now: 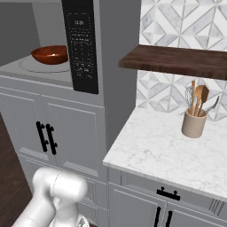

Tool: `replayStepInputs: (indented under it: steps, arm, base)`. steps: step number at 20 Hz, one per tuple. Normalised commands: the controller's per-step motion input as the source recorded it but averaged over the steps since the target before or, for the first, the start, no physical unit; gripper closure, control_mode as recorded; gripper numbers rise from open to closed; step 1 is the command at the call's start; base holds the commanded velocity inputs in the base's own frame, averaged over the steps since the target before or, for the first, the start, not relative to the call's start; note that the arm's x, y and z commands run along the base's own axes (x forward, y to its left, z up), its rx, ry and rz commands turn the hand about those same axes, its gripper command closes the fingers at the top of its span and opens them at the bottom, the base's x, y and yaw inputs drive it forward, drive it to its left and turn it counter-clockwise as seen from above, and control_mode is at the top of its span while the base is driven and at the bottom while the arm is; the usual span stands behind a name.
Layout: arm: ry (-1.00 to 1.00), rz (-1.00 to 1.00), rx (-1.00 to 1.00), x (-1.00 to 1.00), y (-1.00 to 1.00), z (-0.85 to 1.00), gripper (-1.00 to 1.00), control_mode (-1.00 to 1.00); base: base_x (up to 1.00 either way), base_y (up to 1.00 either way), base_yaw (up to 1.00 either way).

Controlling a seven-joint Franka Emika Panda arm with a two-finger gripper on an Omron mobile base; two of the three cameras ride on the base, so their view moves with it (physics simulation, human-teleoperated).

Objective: Open the microwave, place the bowl with waffle inside the microwave, then close the microwave door and turn it on.

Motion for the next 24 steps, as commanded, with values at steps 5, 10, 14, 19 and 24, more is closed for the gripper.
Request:
replayStepInputs:
  steps: [5,10,14,19,24]
  arm:
    - [0.00,0.00,-0.05,0.13,0.46,0.01,1.00,-1.00]
    - [0.00,0.01,0.02,0.01,0.12,0.20,1.00,-1.00]
    - [0.00,0.03,0.14,0.00,-0.01,0.44,1.00,-1.00]
    - [0.00,0.02,0.22,0.00,-0.16,0.59,1.00,-1.00]
    - [-0.03,0.04,0.32,-0.05,-0.46,0.72,1.00,-1.00]
  base:
    - [0.00,0.00,0.00]
    - [0.00,0.00,0.00]
    - [0.00,0.00,0.00]
    - [0.00,0.00,0.00]
    - [0.00,0.00,0.00]
